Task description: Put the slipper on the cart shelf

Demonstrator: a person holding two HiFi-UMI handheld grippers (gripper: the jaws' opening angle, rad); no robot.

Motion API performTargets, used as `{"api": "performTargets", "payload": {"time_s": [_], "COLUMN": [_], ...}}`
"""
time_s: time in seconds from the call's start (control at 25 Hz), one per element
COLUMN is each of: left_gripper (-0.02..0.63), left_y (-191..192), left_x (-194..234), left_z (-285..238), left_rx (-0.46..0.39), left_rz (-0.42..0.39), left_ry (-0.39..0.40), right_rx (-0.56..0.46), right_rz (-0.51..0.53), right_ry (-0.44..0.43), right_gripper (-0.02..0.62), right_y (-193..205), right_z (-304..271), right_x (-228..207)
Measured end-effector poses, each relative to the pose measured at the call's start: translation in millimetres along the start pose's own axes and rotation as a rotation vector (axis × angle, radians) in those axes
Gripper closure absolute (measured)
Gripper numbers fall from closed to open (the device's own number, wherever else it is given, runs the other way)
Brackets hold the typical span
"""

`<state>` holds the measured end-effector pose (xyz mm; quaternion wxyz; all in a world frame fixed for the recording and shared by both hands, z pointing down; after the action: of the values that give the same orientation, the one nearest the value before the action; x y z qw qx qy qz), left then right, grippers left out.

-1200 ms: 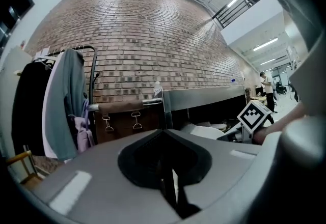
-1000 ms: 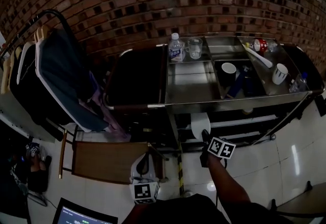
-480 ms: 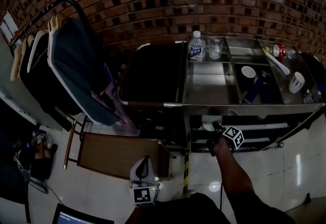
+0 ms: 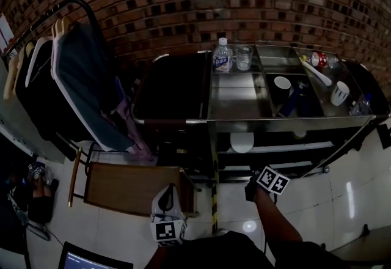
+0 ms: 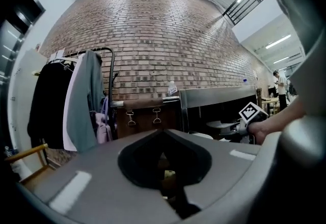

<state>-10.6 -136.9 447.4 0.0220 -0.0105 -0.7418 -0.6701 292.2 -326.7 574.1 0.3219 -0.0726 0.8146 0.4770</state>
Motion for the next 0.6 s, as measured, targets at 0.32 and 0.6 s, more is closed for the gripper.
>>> {"api": "performTargets", "payload": {"time_s": [0.32, 0.6], "left_gripper": [0.591, 0.591], "left_y": [-18.0, -28.8], "left_x": [-4.8, -18.7], "left_z": [-11.5, -5.3], "left_rx": [-0.030, -0.075], "left_rz": [0.020, -0.015], "left_ry": [0.052, 0.090], "right_rx": [-0.262, -0.298], "right_rz": [0.771, 1.008], "right_ry": [-0.005, 0.043], "right_gripper": [0.594, 0.594], "right_y": [-7.0, -2.2], "right_z": [123.9, 159.9], "right_x": [97.0, 126.3]}}
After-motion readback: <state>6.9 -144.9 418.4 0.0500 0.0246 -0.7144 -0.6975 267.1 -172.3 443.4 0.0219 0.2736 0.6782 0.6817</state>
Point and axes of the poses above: the fingertips, and each gripper's own axes: z backward along the fingers, x to its left, y out of its underside, the point moved 5 cm from there along z, backward along the fingers, and after that the axes turned 5 degrees about z, right-handed, at the moved point
